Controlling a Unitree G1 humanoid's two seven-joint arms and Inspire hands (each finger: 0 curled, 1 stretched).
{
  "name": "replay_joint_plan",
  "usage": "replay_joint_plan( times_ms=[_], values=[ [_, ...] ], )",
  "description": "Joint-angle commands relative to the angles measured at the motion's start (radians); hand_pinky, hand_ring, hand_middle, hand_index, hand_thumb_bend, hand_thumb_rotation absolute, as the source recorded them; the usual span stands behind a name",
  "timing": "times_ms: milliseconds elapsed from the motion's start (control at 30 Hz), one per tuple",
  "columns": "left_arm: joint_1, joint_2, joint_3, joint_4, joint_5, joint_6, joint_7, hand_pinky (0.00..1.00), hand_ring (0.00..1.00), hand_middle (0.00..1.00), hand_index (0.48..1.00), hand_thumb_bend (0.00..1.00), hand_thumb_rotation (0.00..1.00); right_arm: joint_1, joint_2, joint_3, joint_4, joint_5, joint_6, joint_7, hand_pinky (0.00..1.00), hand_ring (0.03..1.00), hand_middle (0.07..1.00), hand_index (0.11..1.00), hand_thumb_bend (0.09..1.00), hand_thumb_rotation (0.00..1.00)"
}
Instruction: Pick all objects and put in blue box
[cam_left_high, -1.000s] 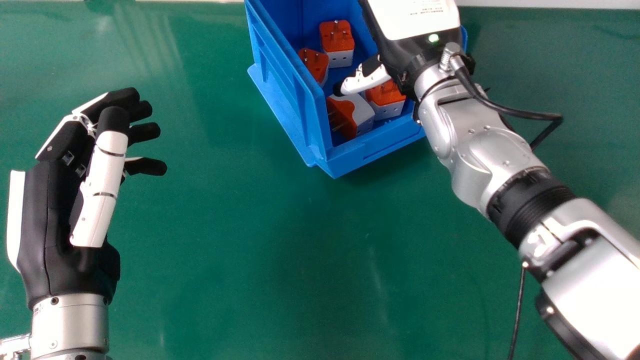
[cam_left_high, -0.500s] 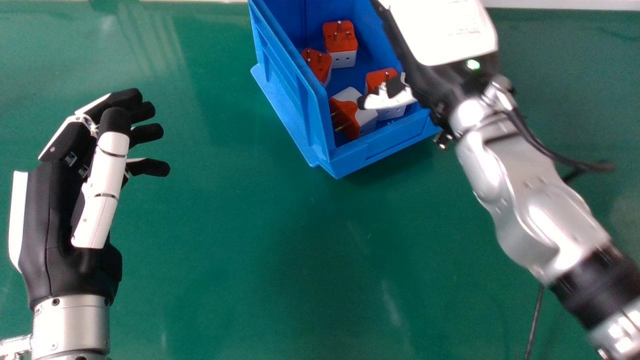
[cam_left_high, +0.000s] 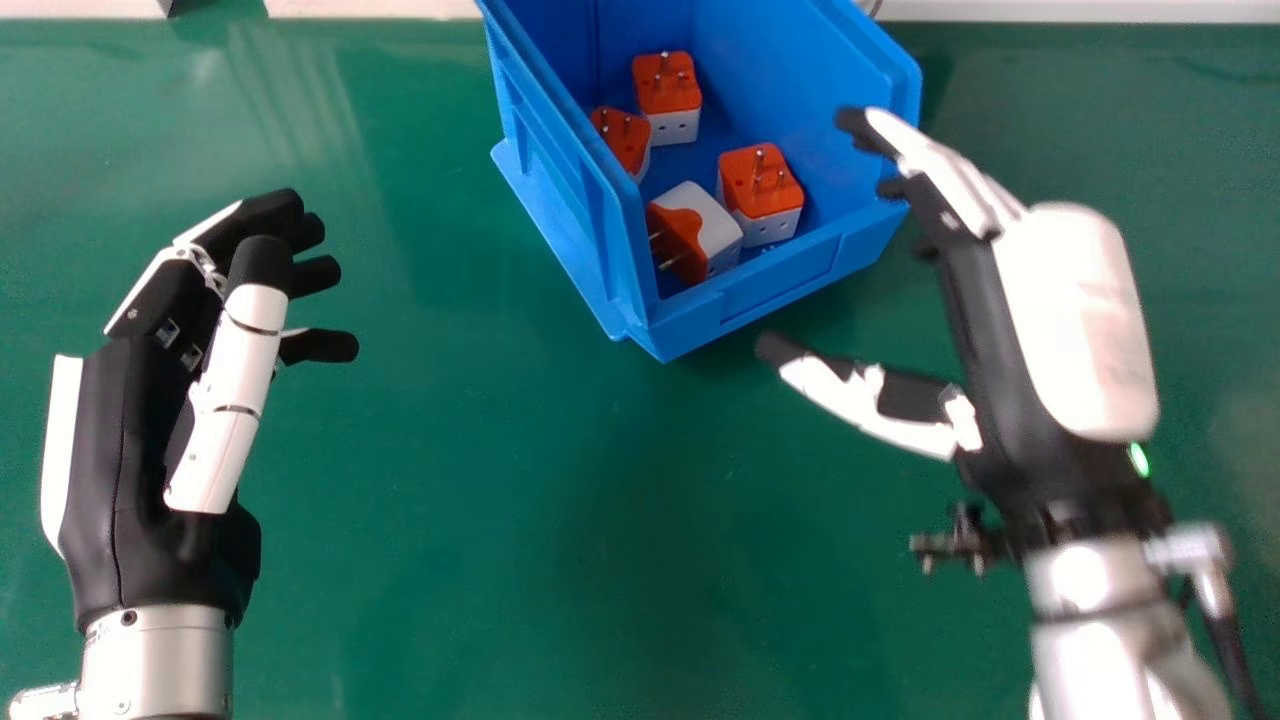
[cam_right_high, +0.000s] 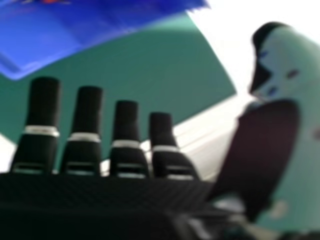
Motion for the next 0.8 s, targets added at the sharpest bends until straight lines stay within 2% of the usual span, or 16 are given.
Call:
replay_joint_plan(
  times_ms=[0, 67, 100, 133, 167, 200, 233, 300, 333, 400, 433, 500, 600, 767],
  values=[
    [0.006, -0.005, -0.004, -0.011, -0.007, -0.011, 0.001, 0.64, 0.77, 0.79, 0.759, 0.57, 0.65, 0.073, 0.06, -0.014, -0.001, 0.148, -0.116, -0.001, 0.59, 0.755, 0.824, 0.835, 0.354, 0.43],
    [0.006, -0.003, -0.005, 0.005, -0.006, -0.026, -0.006, 0.64, 0.77, 0.79, 0.759, 0.57, 0.65, 0.138, 0.103, -0.006, 0.016, 0.32, -0.166, 0.068, 0.59, 0.755, 0.824, 0.835, 0.354, 0.43],
    [0.006, -0.002, -0.006, 0.011, -0.005, -0.032, -0.01, 0.68, 0.79, 0.8, 0.772, 0.56, 0.65, 0.159, 0.118, -0.008, 0.025, 0.391, -0.177, 0.101, 0.63, 0.781, 0.841, 0.847, 0.352, 0.53],
    [0.007, 0.002, -0.008, 0.016, -0.005, -0.037, -0.016, 0.68, 0.79, 0.8, 0.772, 0.56, 0.65, 0.174, 0.133, -0.015, 0.034, 0.453, -0.178, 0.133, 0.63, 0.781, 0.841, 0.847, 0.352, 0.53],
    [0.008, 0.005, -0.009, 0.02, -0.007, -0.042, -0.022, 0.68, 0.79, 0.8, 0.772, 0.56, 0.65, 0.181, 0.146, -0.026, 0.042, 0.495, -0.172, 0.154, 0.63, 0.781, 0.841, 0.847, 0.352, 0.53],
    [0.009, 0.007, -0.009, 0.027, -0.009, -0.047, -0.028, 0.72, 0.81, 0.82, 0.788, 0.54, 0.65, 0.185, 0.156, -0.038, 0.051, 0.525, -0.168, 0.175, 0.7, 0.825, 0.873, 0.878, 0.334, 0.63],
    [0.01, 0.008, -0.008, 0.032, -0.009, -0.05, -0.032, 0.72, 0.81, 0.82, 0.788, 0.54, 0.65, 0.188, 0.163, -0.049, 0.056, 0.547, -0.163, 0.194, 0.7, 0.825, 0.873, 0.878, 0.334, 0.63],
    [0.01, 0.007, -0.007, 0.044, -0.012, -0.057, -0.038, 0.81, 0.85, 0.85, 0.83, 0.47, 0.68, 0.189, 0.17, -0.073, 0.069, 0.58, -0.159, 0.233, 0.81, 0.888, 0.919, 0.922, 0.338, 0.76],
    [0.01, 0.006, -0.006, 0.052, -0.013, -0.062, -0.04, 0.81, 0.85, 0.85, 0.83, 0.47, 0.68, 0.189, 0.172, -0.085, 0.072, 0.592, -0.154, 0.249, 0.81, 0.888, 0.919, 0.922, 0.338, 0.76],
    [0.01, 0.006, -0.004, 0.063, -0.012, -0.07, -0.043, 0.88, 0.88, 0.88, 0.866, 0.41, 0.71, 0.186, 0.178, -0.106, 0.077, 0.605, -0.146, 0.276, 0.9, 0.943, 0.959, 0.96, 0.354, 0.88],
    [0.012, 0.006, -0.004, 0.065, -0.012, -0.07, -0.044, 0.89, 0.88, 0.89, 0.872, 0.4, 0.71, 0.182, 0.181, -0.116, 0.08, 0.609, -0.143, 0.287, 0.92, 0.955, 0.967, 0.968, 0.356, 0.9],
    [0.014, 0.006, -0.003, 0.068, -0.01, -0.07, -0.044, 0.92, 0.9, 0.89, 0.883, 0.4, 0.72, 0.177, 0.188, -0.132, 0.081, 0.613, -0.133, 0.306, 0.95, 0.971, 0.979, 0.98, 0.361, 0.94],
    [0.013, 0.01, -0.003, 0.08, 0.002, -0.079, -0.044, 0.95, 0.91, 0.9, 0.889, 0.43, 0.73, 0.168, 0.199, -0.153, 0.083, 0.617, -0.123, 0.333, 0.98, 0.989, 0.992, 0.992, 0.36, 0.97],
    [0.012, 0.002, -0.006, 0.09, -0.005, -0.069, -0.041, 0.97, 0.91, 0.9, 0.89, 0.48, 0.74, 0.143, 0.219, -0.186, 0.103, 0.625, -0.129, 0.371, 0.99, 0.997, 0.998, 0.998, 0.367, 0.99]
  ],
)
